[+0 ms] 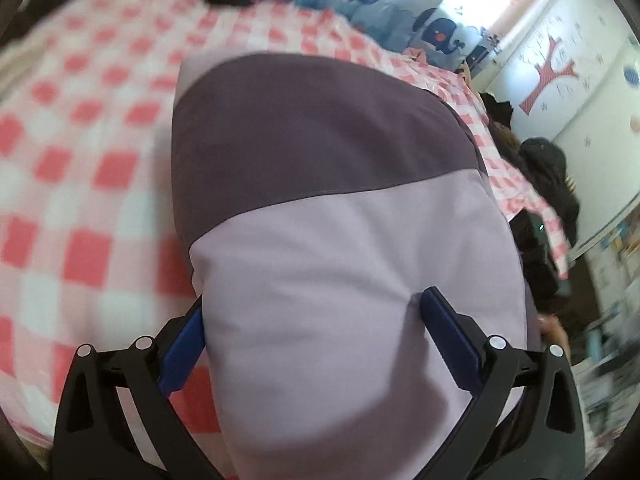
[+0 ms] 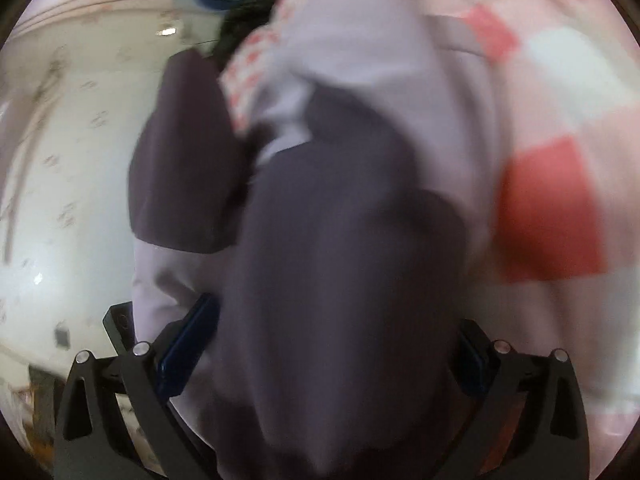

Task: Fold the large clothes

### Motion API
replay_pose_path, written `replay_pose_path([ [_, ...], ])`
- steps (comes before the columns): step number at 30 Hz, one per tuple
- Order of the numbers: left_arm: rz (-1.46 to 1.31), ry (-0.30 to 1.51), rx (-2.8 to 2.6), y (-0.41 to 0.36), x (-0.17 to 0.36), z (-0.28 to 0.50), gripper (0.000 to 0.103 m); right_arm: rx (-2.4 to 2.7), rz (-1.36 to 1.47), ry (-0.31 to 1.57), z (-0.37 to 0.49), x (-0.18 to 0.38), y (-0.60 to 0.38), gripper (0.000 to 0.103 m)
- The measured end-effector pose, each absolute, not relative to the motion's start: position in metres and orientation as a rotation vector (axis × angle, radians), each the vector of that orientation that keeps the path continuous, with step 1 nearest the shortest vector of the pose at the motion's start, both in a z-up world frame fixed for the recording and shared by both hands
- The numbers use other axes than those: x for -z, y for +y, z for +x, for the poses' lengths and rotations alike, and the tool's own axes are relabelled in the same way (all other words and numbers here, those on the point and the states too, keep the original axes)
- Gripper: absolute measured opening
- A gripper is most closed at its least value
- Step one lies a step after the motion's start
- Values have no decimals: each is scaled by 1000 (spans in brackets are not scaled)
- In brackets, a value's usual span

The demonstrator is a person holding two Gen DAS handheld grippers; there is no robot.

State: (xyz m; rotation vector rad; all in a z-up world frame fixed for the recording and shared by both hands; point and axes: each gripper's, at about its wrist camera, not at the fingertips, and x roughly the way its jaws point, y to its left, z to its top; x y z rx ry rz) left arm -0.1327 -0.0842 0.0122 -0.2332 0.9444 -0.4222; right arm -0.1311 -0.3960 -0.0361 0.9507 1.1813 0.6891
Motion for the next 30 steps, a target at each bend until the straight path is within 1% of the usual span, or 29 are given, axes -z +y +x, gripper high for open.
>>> replay_pose_path([
  [6,-132,808,352,-64,-56,-140,95,-822,921,1075,-110,7,-359,98],
  [8,-110,773,401,-56,-71,-141,77,-883,893,1045,-93,-4,-325,98],
  [9,-73,782,413,-56,-80,-141,75,-911,874,1036,-87,-7,-309,98],
  [11,-10,766,398,-58,-89,-143,75,-983,812,1020,-76,-9,-273,98],
  [12,-4,757,374,-49,-93,-143,75,-976,738,1028,-69,-8,-256,98],
  [13,-24,757,371,-39,-94,-143,75,-924,654,1078,-64,-1,-242,98],
  [14,-69,756,371,-24,-96,-143,76,-897,635,1116,-62,6,-238,98],
  [15,-174,747,376,7,-96,-142,87,-856,619,1168,-61,16,-239,98],
  [16,-234,742,372,25,-94,-143,94,-826,617,1206,-62,27,-246,98],
  [17,-331,740,375,54,-88,-140,94,-815,627,1228,-64,34,-254,98],
  [19,-505,740,493,89,-72,-138,94,-812,661,1253,-73,40,-274,98],
  [21,-668,703,651,117,-60,-143,94,-804,585,1220,-79,26,-279,98],
  [22,-741,665,819,129,-57,-148,94,-778,522,1205,-81,17,-282,98],
  [23,-759,616,826,141,-56,-155,94,-771,511,1216,-79,14,-285,98],
  [24,-741,594,725,153,-56,-158,95,-766,509,1245,-76,14,-287,98],
  [25,-734,608,638,163,-52,-155,95,-744,496,1262,-73,13,-291,98],
  [26,-753,644,576,172,-43,-148,95,-721,481,1236,-73,7,-295,98],
  [28,-780,737,453,183,-20,-126,95,-643,444,1116,-77,-20,-308,98],
  [30,-746,809,367,180,-1,-106,95,-689,511,994,-80,-50,-315,98],
])
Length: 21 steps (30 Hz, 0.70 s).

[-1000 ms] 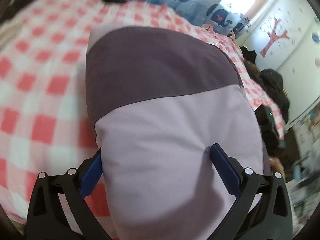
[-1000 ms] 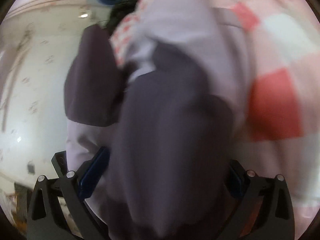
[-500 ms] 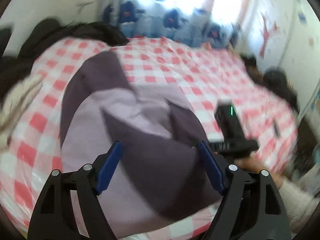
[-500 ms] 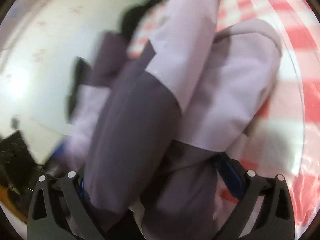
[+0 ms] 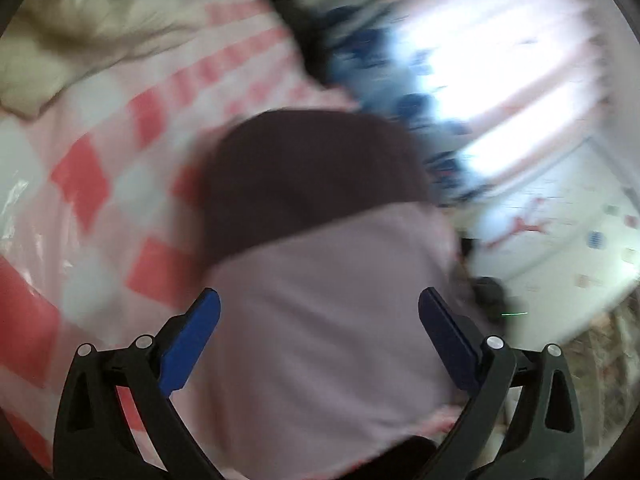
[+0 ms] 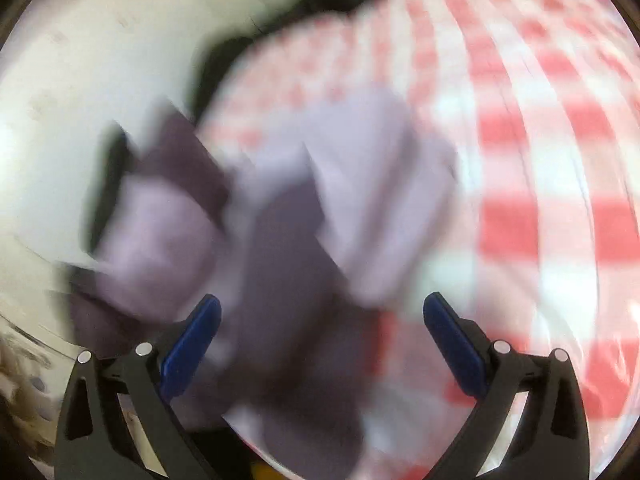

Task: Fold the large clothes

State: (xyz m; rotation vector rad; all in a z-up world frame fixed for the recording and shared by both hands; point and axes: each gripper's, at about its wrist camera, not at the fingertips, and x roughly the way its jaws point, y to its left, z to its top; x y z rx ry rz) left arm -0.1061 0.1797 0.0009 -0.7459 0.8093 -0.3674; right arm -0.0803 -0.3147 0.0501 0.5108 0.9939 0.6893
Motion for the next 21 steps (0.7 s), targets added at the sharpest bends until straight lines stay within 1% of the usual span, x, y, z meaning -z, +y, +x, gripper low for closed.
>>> replay_pose_path([
  [2,-692,879,349,166,15,-86,95,-669,471,878,-76,-94,-313,98],
  [3,-682,896,364,160,21,-80,95,-730,489,863,-65,-110,-307,98],
  [4,-683,903,381,154,25,-74,95,-802,511,894,-54,-120,-287,98],
  [5,-688,903,396,144,27,-69,95,-875,507,991,-37,-123,-263,98],
  [7,-638,898,391,129,24,-68,95,-905,386,1154,-11,-115,-203,98],
  [10,-512,903,338,99,14,-68,95,-989,312,1349,9,-80,-133,98],
  [11,-492,916,316,96,13,-67,95,-931,247,1368,14,-73,-118,98],
  [12,-502,921,313,97,11,-66,95,-917,228,1348,15,-72,-110,98],
  [13,-529,922,324,101,7,-68,95,-952,275,1302,13,-79,-113,95],
  [15,-554,879,378,103,-10,-81,95,-1034,373,1206,1,-97,-136,79],
  [16,-538,860,399,97,-21,-88,95,-1072,405,1169,-5,-104,-148,67],
  [18,-477,829,498,73,-41,-98,95,-1157,473,1095,-22,-123,-180,65],
  [21,-291,838,563,17,-56,-110,95,-1127,452,1058,-36,-126,-204,66],
])
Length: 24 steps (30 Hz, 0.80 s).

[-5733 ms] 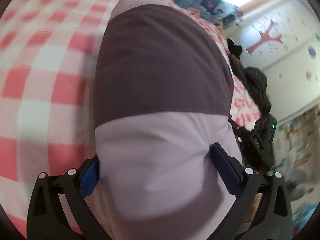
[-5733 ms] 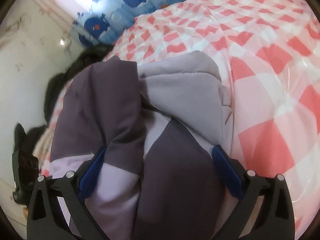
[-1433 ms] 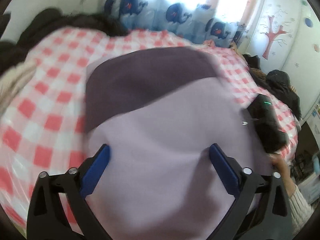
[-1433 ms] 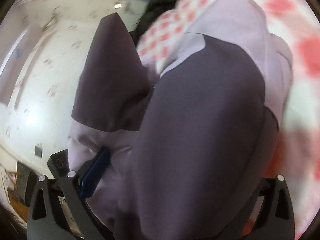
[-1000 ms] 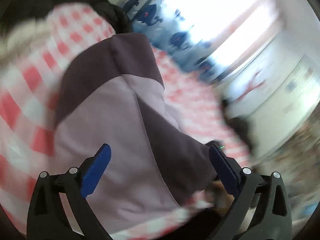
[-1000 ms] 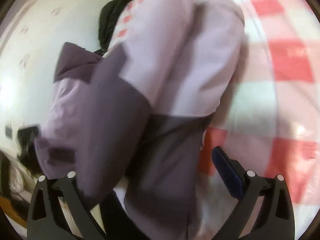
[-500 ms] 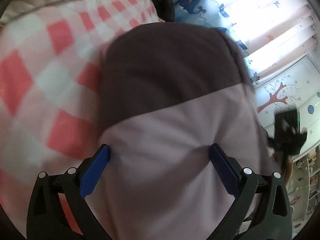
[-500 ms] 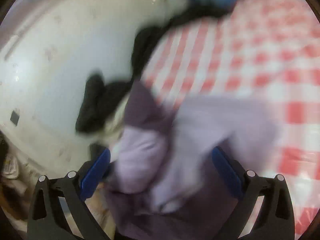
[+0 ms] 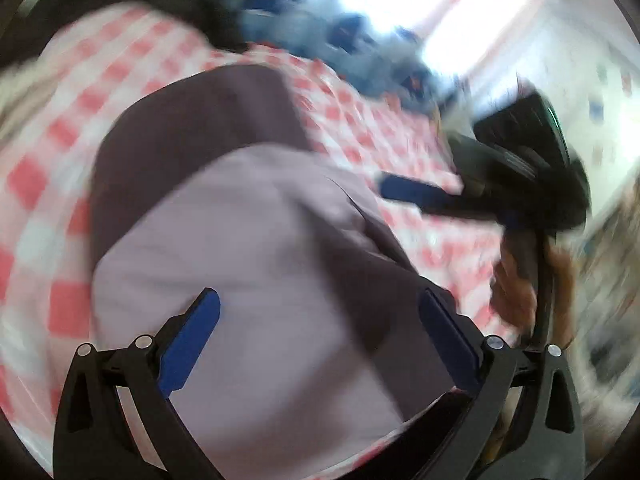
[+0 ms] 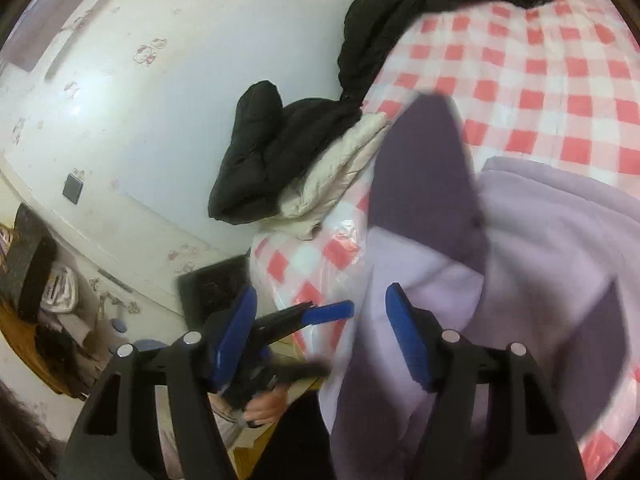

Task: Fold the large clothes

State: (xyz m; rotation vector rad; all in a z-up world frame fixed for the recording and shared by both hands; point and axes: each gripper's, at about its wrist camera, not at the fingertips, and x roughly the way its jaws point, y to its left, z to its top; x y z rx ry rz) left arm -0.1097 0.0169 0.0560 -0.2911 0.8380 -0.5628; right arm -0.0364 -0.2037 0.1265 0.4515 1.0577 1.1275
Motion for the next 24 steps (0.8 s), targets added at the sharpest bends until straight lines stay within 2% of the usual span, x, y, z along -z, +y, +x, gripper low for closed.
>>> replay_pose_path([
  [2,-275,835,589,4,-61,-116,95,-973,458,1061,-26,-115,-218,92],
  [3,-298,827,591,7,-63,-115,95,-934,546,1092,-17,-102,-232,94],
  [8,-492,746,500,66,-69,-126,95,-997,659,1170,6,-82,-225,96],
  [14,-679,756,331,135,-45,-121,95,-977,363,1315,14,-71,-136,96],
  [15,-679,761,317,140,-40,-119,95,-1003,344,1316,16,-68,-126,91],
  [16,-676,762,308,143,-38,-120,95,-1039,338,1325,15,-66,-121,59],
  [17,-672,761,298,146,-37,-121,95,-1047,337,1317,14,-67,-119,48],
  [19,-670,752,288,146,-41,-126,95,-1077,317,1270,6,-77,-118,41],
  [24,-612,699,373,108,-78,-121,95,-1145,366,1130,-35,-126,-164,35],
])
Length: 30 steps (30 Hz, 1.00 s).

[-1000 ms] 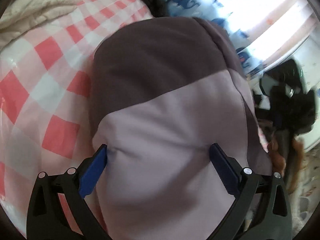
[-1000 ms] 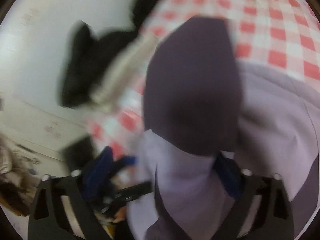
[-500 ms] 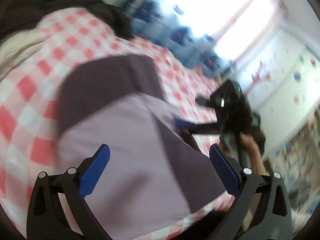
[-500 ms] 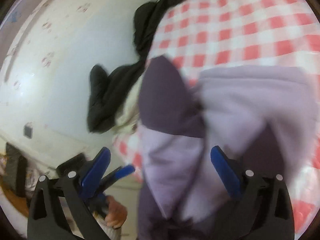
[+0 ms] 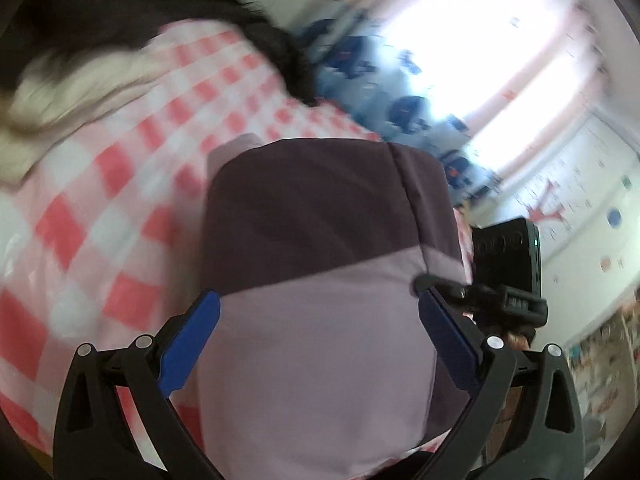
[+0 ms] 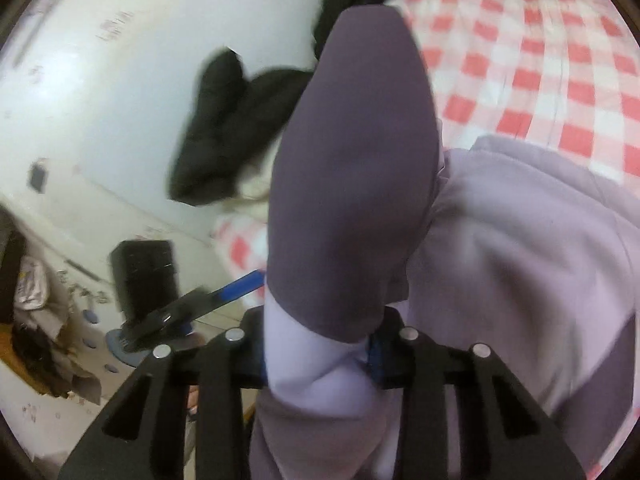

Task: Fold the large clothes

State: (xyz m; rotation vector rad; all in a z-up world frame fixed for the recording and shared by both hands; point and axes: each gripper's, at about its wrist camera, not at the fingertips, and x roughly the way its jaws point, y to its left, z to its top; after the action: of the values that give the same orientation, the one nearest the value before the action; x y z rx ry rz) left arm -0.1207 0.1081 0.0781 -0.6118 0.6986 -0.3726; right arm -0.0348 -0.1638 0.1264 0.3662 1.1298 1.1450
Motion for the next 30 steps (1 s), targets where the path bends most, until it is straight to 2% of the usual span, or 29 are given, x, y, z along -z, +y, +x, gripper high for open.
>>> replay_pose_path([
  [4,-506,731,519,44,-92,-108,95,-1103,438,1044,-67,-131,-226,34],
  [6,-445,802,574,5,-79,-96,95,-1023,546,1025,-81,-107,-275,34],
  [9,-339,926,588,-50,-35,-78,95,-846,658,1040,-92,-43,-326,34],
  [12,-153,915,507,-85,-24,-83,95,-828,878,1051,-94,19,-355,34],
  [15,-223,920,512,-72,-42,-94,95,-761,758,1033,-100,-3,-351,37],
  [16,-249,915,491,-62,-47,-98,95,-707,642,1011,-105,-23,-346,41],
  [17,-274,900,438,-45,-50,-103,95,-640,526,987,-113,-39,-341,50],
  [20,-363,935,315,-1,-31,-104,95,-493,259,950,-126,-53,-322,64],
  [24,-693,1074,306,55,29,-99,95,-416,188,940,-131,-44,-316,70],
  [27,-780,1091,439,53,45,-101,95,-325,152,894,-143,-47,-317,77],
  [28,-783,1103,499,45,48,-99,95,-300,163,883,-140,-41,-323,80],
  [29,-780,1117,536,37,51,-96,95,-238,188,868,-143,-33,-331,93],
  [30,-753,1116,532,31,51,-96,96,-203,242,858,-143,-21,-342,96],
])
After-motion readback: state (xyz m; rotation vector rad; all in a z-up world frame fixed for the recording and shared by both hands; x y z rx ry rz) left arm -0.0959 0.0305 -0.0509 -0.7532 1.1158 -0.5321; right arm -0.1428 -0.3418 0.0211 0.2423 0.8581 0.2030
